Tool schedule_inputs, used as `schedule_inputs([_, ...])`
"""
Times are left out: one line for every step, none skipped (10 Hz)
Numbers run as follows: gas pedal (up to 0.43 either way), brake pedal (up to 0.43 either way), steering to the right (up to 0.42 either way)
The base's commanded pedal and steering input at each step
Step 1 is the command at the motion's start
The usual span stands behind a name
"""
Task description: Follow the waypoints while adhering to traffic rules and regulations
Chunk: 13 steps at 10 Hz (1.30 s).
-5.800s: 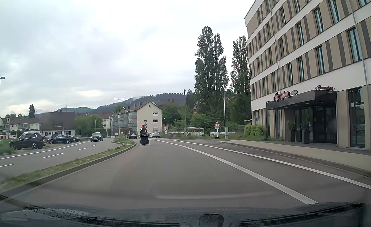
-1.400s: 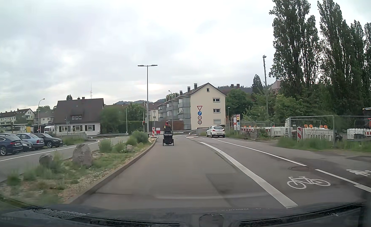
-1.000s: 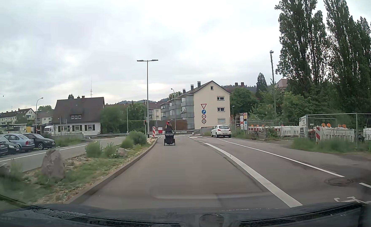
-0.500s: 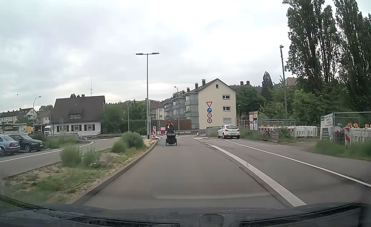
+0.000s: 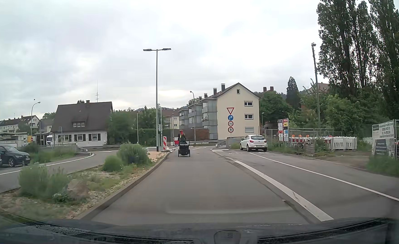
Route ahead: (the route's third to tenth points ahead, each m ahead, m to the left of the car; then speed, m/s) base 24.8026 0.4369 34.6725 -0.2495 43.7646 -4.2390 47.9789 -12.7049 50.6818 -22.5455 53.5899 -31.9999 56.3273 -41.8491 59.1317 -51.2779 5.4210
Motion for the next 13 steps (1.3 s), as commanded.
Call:
schedule_inputs([0.020, 0.000, -0.020])
schedule_inputs([0.028, 0.000, -0.021])
schedule_inputs([0.028, 0.000, -0.023])
schedule_inputs([0.028, 0.000, -0.023])
schedule_inputs([0.028, 0.000, -0.022])
schedule_inputs([0.039, 0.000, -0.022])
schedule_inputs([0.039, 0.000, -0.022])
schedule_inputs([0.039, 0.000, -0.022])
schedule_inputs([0.039, 0.000, -0.022])
schedule_inputs([0.039, 0.000, -0.022])
schedule_inputs([0.039, 0.000, -0.022])
schedule_inputs([0.039, 0.000, -0.022])
schedule_inputs([0.039, 0.000, -0.022])
